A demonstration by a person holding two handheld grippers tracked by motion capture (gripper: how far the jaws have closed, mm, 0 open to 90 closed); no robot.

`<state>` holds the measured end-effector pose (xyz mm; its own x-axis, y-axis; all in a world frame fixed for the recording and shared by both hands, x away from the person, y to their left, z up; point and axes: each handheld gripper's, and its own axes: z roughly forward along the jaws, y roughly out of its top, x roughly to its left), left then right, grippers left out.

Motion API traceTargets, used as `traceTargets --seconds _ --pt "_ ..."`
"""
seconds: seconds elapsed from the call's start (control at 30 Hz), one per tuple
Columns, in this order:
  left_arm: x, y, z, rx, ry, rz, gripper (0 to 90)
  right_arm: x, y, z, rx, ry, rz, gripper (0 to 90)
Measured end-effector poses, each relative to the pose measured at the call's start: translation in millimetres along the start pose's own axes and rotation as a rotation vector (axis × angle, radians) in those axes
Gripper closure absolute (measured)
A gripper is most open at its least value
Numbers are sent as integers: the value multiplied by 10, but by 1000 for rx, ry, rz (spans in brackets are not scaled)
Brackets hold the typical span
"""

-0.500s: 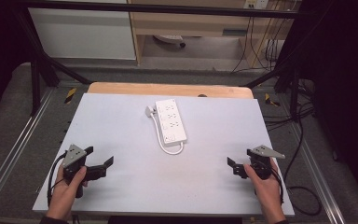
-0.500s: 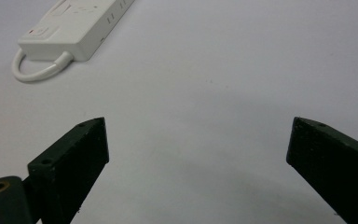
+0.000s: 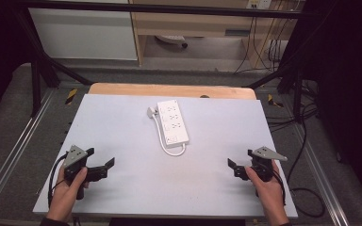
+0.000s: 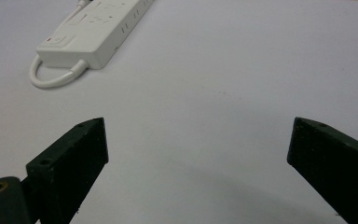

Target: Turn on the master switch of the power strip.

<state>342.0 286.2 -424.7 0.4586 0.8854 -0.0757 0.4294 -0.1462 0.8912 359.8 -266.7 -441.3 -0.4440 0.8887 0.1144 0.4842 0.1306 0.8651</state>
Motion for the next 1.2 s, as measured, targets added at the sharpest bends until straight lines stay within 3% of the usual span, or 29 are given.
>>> traceTargets --seconds 0.17,0.37,0.57,0.6,0.87,1.13,1.2 --pt "-9 8 -4 -4 5 10 63 34 39 -25 -29 -47 -11 63" --pt "-5 8 -6 -15 -2 15 62 80 64 -31 -29 -51 -12 63" --pt "10 9 -28 -28 -5 -7 62 135 129 -63 -43 -31 -16 44" --pt "11 7 -28 -27 -5 -11 62 168 166 -77 -52 -4 -3 44" --pt "2 4 -4 -18 2 -7 62 251 335 -97 -78 45 -3 41" --pt "-4 5 17 -10 -1 -11 62 318 580 -33 -123 23 -24 28" --pt "-5 5 18 -7 -2 -9 62 346 638 -7 -131 36 -19 31"
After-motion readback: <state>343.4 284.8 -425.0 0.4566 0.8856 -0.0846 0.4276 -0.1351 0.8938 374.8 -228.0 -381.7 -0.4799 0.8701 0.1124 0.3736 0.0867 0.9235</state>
